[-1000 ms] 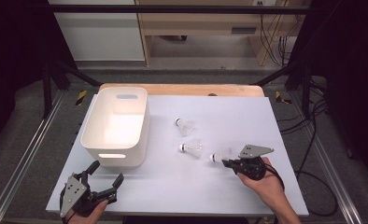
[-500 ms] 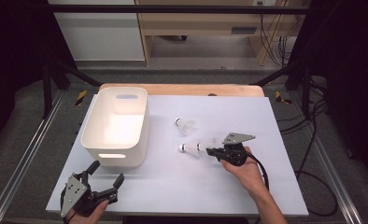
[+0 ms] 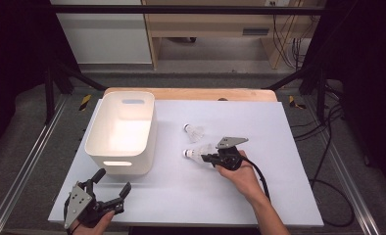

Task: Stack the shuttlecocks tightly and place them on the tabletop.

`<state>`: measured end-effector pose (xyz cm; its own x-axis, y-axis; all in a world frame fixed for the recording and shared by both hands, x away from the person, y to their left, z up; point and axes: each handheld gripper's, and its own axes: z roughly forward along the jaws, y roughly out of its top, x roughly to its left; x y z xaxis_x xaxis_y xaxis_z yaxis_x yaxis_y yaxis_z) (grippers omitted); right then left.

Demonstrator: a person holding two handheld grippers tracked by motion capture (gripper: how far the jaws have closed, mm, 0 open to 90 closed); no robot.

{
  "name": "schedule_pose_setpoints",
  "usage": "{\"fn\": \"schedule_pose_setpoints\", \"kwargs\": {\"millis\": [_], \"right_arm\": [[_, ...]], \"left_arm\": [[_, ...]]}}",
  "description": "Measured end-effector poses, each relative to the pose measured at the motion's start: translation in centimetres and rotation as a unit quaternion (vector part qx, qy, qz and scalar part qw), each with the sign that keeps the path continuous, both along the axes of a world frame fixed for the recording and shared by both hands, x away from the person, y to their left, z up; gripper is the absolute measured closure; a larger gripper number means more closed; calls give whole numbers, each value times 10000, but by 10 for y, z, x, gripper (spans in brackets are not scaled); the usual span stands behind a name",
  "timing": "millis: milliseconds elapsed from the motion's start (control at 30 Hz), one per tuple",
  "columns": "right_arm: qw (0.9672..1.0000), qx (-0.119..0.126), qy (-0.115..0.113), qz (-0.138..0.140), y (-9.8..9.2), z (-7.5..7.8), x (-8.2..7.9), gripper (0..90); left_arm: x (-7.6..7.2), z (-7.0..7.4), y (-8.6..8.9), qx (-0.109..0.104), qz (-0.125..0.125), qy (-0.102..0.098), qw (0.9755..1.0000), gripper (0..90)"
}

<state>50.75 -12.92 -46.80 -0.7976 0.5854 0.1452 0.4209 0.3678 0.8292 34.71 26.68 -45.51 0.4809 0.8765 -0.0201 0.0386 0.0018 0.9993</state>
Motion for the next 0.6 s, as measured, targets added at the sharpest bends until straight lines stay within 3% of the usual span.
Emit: {"fn": "schedule_pose_setpoints", "kwargs": {"millis": [133,600], "right_arm": [[10000,39,59,58,6,-2,2,900],[9993,-372,-30,-44,9,-6,0,867]], "left_arm": [[0,0,-1,26,-10,-6,10000,47],[1,0,-2,81,-18,-17,10000,46]]}}
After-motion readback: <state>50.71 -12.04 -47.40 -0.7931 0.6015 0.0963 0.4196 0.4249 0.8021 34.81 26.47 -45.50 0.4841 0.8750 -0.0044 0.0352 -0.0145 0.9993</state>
